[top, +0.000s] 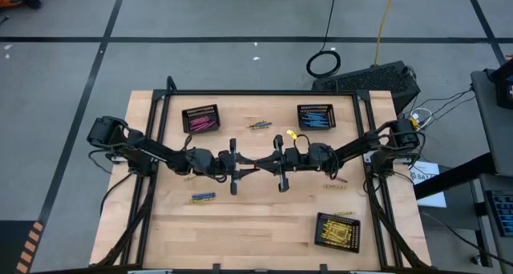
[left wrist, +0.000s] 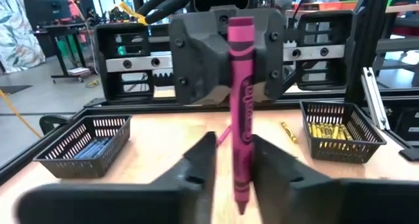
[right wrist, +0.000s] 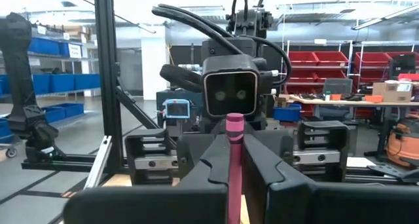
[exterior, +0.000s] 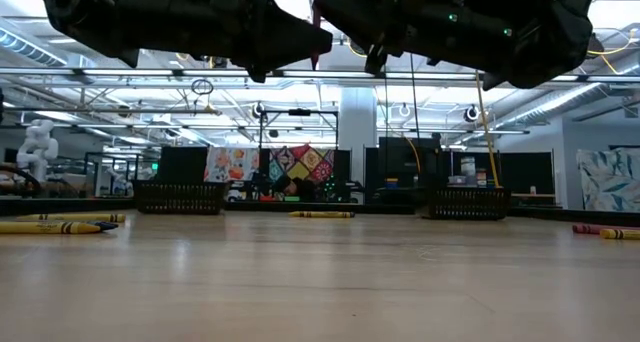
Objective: Sort crayons
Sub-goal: Put the red crayon into the top left black bin
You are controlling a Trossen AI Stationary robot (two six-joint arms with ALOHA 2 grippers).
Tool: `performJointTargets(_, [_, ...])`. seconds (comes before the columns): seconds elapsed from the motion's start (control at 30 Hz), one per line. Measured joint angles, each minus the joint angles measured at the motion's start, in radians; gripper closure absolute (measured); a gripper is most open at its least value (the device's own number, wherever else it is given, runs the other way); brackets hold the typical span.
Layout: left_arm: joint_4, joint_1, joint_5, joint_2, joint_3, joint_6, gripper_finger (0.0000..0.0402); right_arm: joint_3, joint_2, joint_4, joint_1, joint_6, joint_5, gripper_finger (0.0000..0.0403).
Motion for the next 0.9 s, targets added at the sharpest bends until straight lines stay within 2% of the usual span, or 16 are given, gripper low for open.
performJointTargets(0.1, [0.000, 0.000, -0.001, 0.000, 0.000, -0.002, 0.0371, 0.000, 0.000, -0.001, -0.001, -0.002, 0.001, 0.0398])
performJointTargets(0.17, [-0.005, -0.002, -0.001, 0.000, 0.000, -0.003, 0.0389, 0.000, 0.000, -0.002, -0.001, -0.003, 0.002, 0.0390])
performJointTargets(0.37, [-0.034, -0.021, -0.031, -0.001, 0.000, -0.003, 0.0383, 0.000, -0.035, -0.030, -0.004, -0.038, 0.001, 0.0331])
performJointTargets(0.47, [-0.136, -0.029, -0.079, -0.038, -0.001, -0.003, 0.0382, 0.000, -0.097, -0.106, -0.007, -0.064, 0.006, 0.0291])
performJointTargets(0.57, [-0.327, -0.031, -0.166, -0.108, -0.001, -0.030, 0.0382, 0.000, -0.173, -0.256, -0.007, -0.101, 0.020, 0.0262])
performJointTargets(0.7, [-0.641, -0.014, -0.318, -0.256, -0.002, -0.081, 0.0382, 0.000, -0.244, -0.466, -0.007, -0.105, 0.109, 0.0248])
performJointTargets(0.8, [-0.915, 0.056, -0.392, -0.378, 0.000, -0.148, 0.0382, 0.000, -0.246, -0.538, -0.007, -0.080, 0.134, 0.0247])
performJointTargets(0.9, [-1.254, 0.177, -0.404, -0.468, 0.053, -0.250, 0.0385, 0.000, -0.223, -0.542, -0.006, -0.055, 0.132, 0.0251])
